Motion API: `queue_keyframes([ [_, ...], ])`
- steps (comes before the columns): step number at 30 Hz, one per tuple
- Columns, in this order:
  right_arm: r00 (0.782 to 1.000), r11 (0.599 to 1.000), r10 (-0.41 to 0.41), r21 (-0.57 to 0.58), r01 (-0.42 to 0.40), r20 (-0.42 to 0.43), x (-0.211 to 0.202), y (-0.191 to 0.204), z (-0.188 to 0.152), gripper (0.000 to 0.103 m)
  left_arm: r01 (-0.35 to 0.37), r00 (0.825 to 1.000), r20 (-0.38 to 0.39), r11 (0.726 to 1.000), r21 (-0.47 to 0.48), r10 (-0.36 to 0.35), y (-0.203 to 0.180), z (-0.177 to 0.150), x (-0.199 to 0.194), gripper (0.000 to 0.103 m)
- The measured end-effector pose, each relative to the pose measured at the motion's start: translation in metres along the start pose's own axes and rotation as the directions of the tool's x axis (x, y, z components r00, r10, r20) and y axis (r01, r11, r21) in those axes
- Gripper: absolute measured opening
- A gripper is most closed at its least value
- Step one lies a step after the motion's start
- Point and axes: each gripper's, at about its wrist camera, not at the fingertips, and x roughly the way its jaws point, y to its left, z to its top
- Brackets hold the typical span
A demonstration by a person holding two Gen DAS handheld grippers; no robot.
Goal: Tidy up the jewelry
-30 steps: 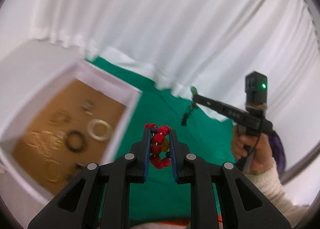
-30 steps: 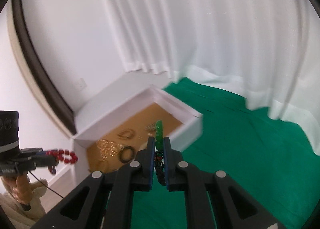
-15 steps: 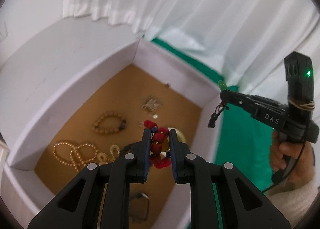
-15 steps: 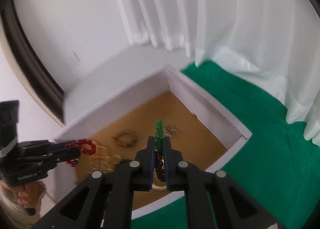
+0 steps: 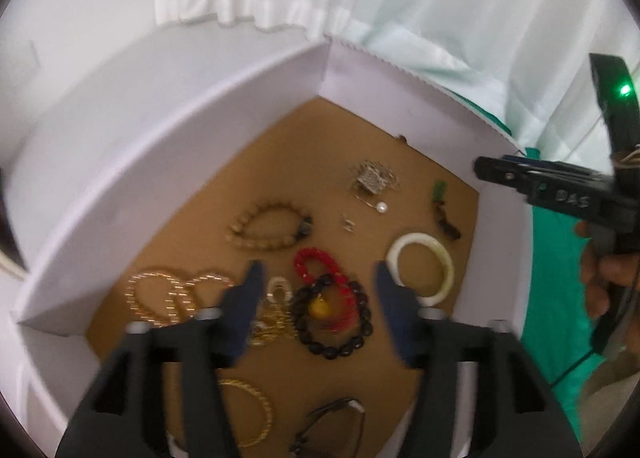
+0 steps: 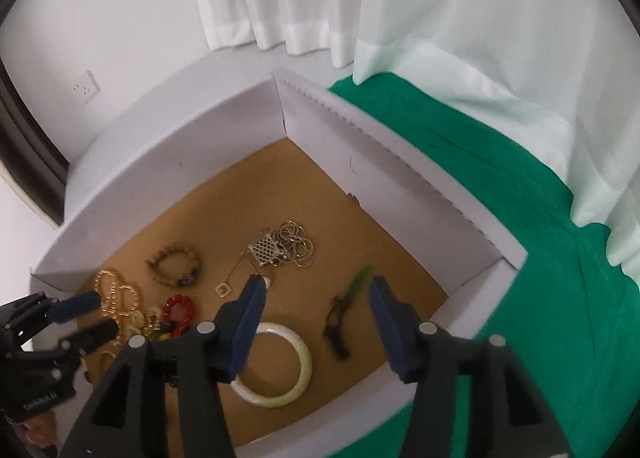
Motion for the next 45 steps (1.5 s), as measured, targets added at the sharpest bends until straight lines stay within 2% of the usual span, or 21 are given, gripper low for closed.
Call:
queue_keyframes([
  [1, 1.000, 1.000, -0.002, -0.007, 0.002, 0.012, -0.009, 0.002, -0.003, 0.058, -0.043, 0.998, 0.037, 0.999, 0.014, 0.042, -0.004, -0.004, -0.009, 0.082],
  [2, 1.000, 1.000, -0.002, -0.011, 0.002, 0.022, -0.014, 0.004, -0.004, 0.066, -0.069, 0.996, 0.063, 0.997, 0.023, 0.067, -0.006, -0.007, -0.016, 0.092],
  [3, 0.999, 1.000, 0.000, -0.016, 0.001, 0.033, -0.021, 0.007, -0.007, 0.069, -0.098, 0.991, 0.096, 0.995, 0.034, 0.094, -0.010, -0.010, -0.025, 0.099],
  [4, 0.999, 1.000, 0.000, -0.023, 0.001, 0.043, -0.028, 0.011, -0.010, 0.073, -0.131, 0.984, 0.129, 0.990, 0.043, 0.125, -0.013, -0.013, -0.034, 0.101],
  [7, 0.998, 0.997, 0.010, -0.072, -0.006, 0.055, -0.049, 0.031, -0.025, 0.076, -0.219, 0.955, 0.204, 0.976, 0.006, 0.213, -0.017, -0.023, -0.059, 0.102],
  [11, 0.997, 0.993, 0.008, -0.121, 0.001, 0.073, -0.065, 0.058, -0.044, 0.079, -0.270, 0.937, 0.213, 0.961, -0.065, 0.278, -0.012, -0.034, -0.077, 0.102],
  [13, 0.997, 0.993, 0.005, -0.122, 0.005, 0.077, -0.071, 0.066, -0.051, 0.079, -0.294, 0.935, 0.190, 0.954, -0.064, 0.301, -0.010, -0.039, -0.081, 0.102],
  [16, 0.997, 0.993, 0.004, -0.117, 0.005, 0.076, -0.077, 0.074, -0.056, 0.079, -0.287, 0.947, 0.145, 0.958, -0.030, 0.288, -0.008, -0.042, -0.082, 0.102],
  [17, 0.997, 0.993, 0.004, -0.118, 0.005, 0.072, -0.078, 0.076, -0.057, 0.079, -0.287, 0.946, 0.148, 0.957, -0.032, 0.289, -0.007, -0.044, -0.084, 0.102],
  [19, 0.998, 0.992, 0.004, -0.127, 0.004, 0.065, -0.081, 0.081, -0.057, 0.079, -0.302, 0.938, 0.159, 0.952, -0.057, 0.308, -0.005, -0.046, -0.090, 0.102],
  [24, 0.997, 0.988, -0.026, -0.153, 0.037, 0.071, -0.089, 0.093, -0.058, 0.079, -0.253, 0.951, 0.149, 0.958, -0.136, 0.273, 0.005, -0.046, -0.104, 0.102],
  [33, 0.996, 0.983, -0.054, -0.169, 0.067, 0.078, -0.095, 0.103, -0.059, 0.079, -0.278, 0.941, 0.141, 0.942, -0.190, 0.306, 0.015, -0.047, -0.110, 0.102],
  [39, 0.996, 0.984, -0.052, -0.169, 0.064, 0.073, -0.095, 0.108, -0.062, 0.079, -0.297, 0.938, 0.130, 0.938, -0.179, 0.322, 0.015, -0.048, -0.107, 0.102],
  [45, 0.995, 0.984, -0.061, -0.163, 0.072, 0.073, -0.095, 0.109, -0.062, 0.079, -0.285, 0.941, 0.135, 0.941, -0.184, 0.311, 0.014, -0.048, -0.108, 0.102],
])
